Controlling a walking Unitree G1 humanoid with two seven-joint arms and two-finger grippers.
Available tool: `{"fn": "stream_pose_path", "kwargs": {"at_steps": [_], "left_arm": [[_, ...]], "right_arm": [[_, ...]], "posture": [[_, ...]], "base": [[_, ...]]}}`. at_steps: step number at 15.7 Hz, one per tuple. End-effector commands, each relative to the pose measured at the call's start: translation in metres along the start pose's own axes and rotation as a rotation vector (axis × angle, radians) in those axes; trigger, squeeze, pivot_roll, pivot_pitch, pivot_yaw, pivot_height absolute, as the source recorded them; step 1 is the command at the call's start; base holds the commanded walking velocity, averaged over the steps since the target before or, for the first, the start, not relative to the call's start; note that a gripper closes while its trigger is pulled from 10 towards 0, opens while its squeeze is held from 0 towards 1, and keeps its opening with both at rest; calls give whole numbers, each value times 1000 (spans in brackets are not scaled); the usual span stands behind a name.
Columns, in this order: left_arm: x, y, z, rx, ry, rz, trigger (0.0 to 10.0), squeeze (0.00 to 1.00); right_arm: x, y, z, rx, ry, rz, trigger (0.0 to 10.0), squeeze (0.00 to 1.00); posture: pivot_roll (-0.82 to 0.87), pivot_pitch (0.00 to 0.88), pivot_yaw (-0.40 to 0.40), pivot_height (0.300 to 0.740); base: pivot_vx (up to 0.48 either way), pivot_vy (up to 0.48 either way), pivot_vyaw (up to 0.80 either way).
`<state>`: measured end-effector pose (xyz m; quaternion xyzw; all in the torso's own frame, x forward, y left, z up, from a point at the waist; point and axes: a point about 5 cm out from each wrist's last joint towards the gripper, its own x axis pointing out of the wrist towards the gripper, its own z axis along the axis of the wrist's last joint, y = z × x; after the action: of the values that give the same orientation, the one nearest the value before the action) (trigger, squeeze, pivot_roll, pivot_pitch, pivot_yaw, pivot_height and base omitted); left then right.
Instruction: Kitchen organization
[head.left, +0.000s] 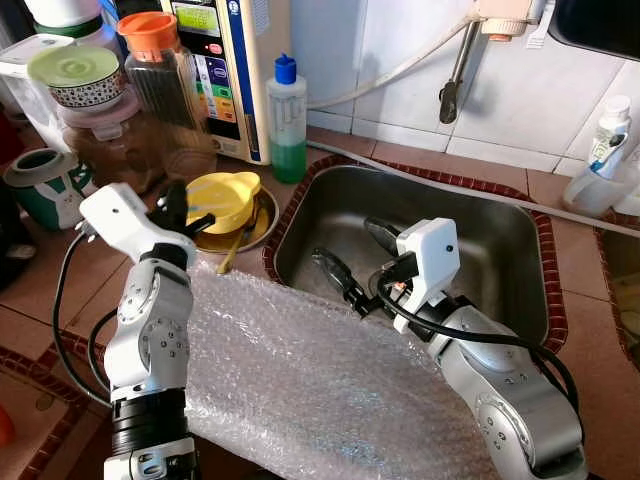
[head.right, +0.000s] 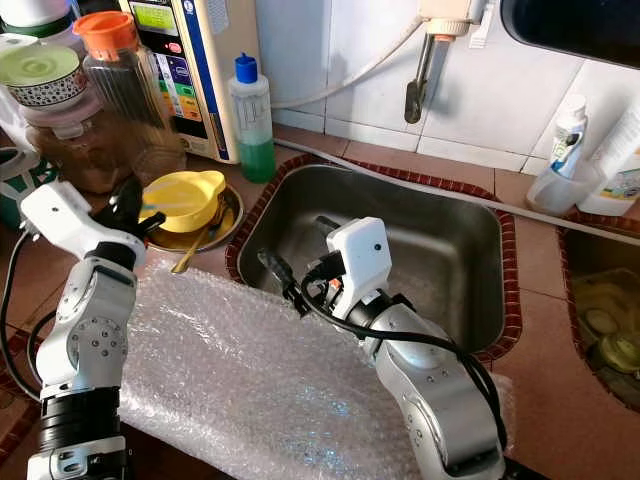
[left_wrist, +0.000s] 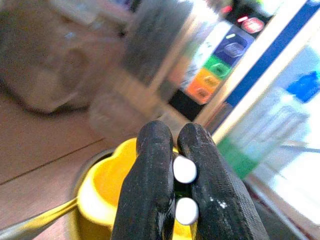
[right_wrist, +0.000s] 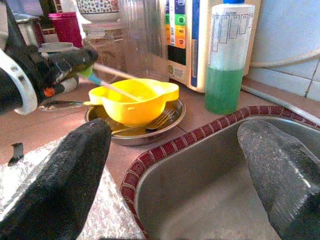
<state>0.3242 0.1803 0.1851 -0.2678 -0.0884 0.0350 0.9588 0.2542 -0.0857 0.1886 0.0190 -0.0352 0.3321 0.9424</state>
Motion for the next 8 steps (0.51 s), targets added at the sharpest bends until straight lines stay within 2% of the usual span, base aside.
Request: {"fn": "stream_pose_path", "kwargs": {"at_steps": [1,4,6,8], "left_arm": [[0,-7,10,29,-45,-60,0,0],[-2,-9,17,47,-78,-102,0,0],[-4,-16,19,52,-72,-183,0,0],[-4,-30,20,46,-55,-308,0,0]], "right_arm": [[0,-2,3,-7,-11,-6,10000,0],[1,-3,2,-8,-12,-12,10000,0],[2,-8,3,-36,-19,-53,10000,0],[2,-19,2,-72,-17,-118,10000,0]], "posture": [[-9,89,12,740],[-3,86,11,740],[0,83,9,740],[0,83,7,740]], "base": [[0,0,0],[0,0,0],[0,0,0],[0,0,0]]}}
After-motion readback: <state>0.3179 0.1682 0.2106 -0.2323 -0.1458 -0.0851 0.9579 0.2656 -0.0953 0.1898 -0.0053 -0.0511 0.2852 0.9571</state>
